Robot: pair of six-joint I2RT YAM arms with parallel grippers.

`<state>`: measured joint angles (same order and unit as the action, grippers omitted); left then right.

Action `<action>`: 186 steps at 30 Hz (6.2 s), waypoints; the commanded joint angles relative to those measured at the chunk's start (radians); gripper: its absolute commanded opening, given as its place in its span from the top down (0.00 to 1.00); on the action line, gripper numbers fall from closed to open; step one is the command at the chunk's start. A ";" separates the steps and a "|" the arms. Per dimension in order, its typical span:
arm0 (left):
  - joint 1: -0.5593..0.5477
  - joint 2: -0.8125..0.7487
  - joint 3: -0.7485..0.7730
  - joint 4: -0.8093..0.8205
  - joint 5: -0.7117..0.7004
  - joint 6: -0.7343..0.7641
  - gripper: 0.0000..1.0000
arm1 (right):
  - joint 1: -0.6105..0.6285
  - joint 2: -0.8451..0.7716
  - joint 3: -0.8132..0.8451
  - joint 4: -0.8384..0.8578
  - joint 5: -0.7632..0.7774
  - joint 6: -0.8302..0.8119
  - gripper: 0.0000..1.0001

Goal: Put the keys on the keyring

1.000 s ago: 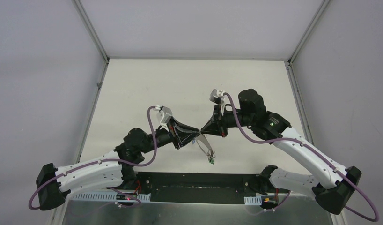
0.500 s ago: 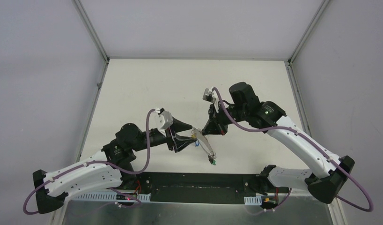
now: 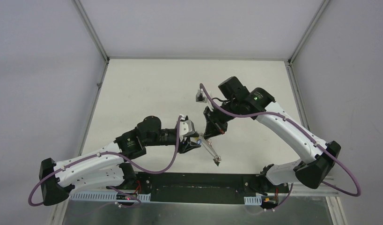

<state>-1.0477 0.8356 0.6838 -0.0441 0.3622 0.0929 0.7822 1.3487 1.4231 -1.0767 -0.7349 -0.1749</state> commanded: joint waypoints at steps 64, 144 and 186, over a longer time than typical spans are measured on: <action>-0.006 0.028 -0.004 0.236 0.004 -0.132 1.00 | -0.013 -0.024 0.029 0.080 -0.006 0.077 0.65; -0.007 -0.067 -0.198 0.768 -0.082 -0.409 1.00 | -0.111 -0.329 -0.433 0.960 -0.284 0.381 0.68; -0.007 -0.087 -0.218 0.794 -0.068 -0.414 1.00 | -0.112 -0.290 -0.415 0.827 -0.357 0.275 0.71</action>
<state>-1.0470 0.7788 0.4442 0.6033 0.2806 -0.3035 0.6685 1.0481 0.9817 -0.2272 -1.1042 0.1310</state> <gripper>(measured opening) 0.007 0.316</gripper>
